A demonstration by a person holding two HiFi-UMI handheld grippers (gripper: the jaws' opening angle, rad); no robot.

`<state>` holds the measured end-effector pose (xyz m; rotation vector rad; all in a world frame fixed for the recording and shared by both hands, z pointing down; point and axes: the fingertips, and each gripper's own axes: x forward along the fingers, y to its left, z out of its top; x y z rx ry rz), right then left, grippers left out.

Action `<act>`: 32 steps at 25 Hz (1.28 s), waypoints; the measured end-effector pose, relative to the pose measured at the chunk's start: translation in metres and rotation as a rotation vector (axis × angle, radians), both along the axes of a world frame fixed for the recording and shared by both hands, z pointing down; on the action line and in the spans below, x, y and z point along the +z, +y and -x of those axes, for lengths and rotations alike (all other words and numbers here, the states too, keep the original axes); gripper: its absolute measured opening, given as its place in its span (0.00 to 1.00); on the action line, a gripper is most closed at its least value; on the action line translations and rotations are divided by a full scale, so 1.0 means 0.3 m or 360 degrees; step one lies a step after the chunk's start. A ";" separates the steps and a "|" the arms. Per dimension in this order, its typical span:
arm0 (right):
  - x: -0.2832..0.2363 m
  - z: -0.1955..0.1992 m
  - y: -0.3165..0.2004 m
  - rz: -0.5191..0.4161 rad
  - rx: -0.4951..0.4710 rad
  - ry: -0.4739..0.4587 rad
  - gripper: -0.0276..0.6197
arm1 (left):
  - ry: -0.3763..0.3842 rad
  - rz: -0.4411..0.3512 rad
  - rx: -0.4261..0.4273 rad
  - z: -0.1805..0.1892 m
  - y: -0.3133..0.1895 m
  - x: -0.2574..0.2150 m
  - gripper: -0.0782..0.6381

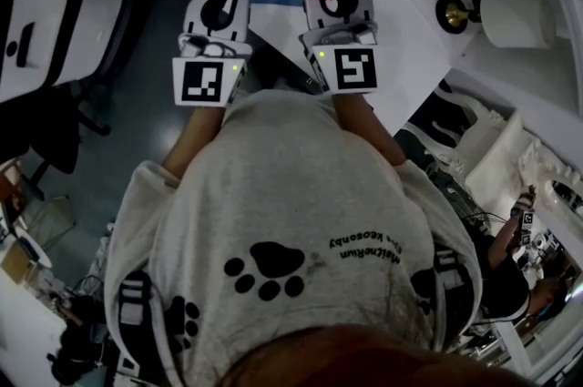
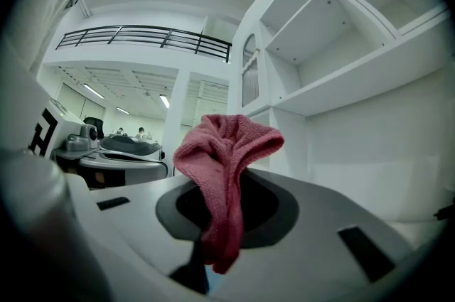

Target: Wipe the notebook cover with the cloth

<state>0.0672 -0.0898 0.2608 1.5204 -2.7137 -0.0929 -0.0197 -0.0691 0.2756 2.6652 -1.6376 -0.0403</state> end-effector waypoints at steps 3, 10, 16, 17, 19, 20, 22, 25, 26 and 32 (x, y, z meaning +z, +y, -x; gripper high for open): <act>0.025 0.025 -0.046 0.0015 -0.0021 0.0044 0.16 | -0.0024 0.0004 0.0032 0.013 -0.033 0.036 0.13; 0.112 0.073 -0.154 0.0077 -0.0032 0.0136 0.16 | -0.0026 0.0104 0.0120 0.040 -0.106 0.154 0.13; 0.205 0.105 -0.250 0.0166 -0.0070 0.0242 0.15 | -0.0052 0.0194 0.0152 0.059 -0.165 0.251 0.13; 0.218 0.109 -0.264 0.0175 -0.0080 0.0262 0.15 | -0.0047 0.0210 0.0152 0.060 -0.173 0.264 0.13; 0.245 0.117 -0.293 0.0192 -0.0091 0.0280 0.16 | -0.0053 0.0228 0.0156 0.063 -0.189 0.288 0.13; 0.257 0.122 -0.306 0.0201 -0.0095 0.0278 0.15 | -0.0061 0.0233 0.0159 0.066 -0.196 0.300 0.13; 0.283 0.131 -0.328 0.0221 -0.0117 0.0297 0.16 | -0.0069 0.0250 0.0160 0.071 -0.209 0.326 0.13; 0.325 0.145 -0.356 0.0239 -0.0172 0.0384 0.15 | -0.0069 0.0284 0.0161 0.069 -0.224 0.368 0.13; 0.339 0.150 -0.363 0.0244 -0.0188 0.0411 0.16 | -0.0068 0.0296 0.0162 0.068 -0.227 0.382 0.13; 0.435 0.182 -0.410 0.0311 -0.0297 0.0522 0.16 | -0.0083 0.0376 0.0169 0.065 -0.241 0.470 0.13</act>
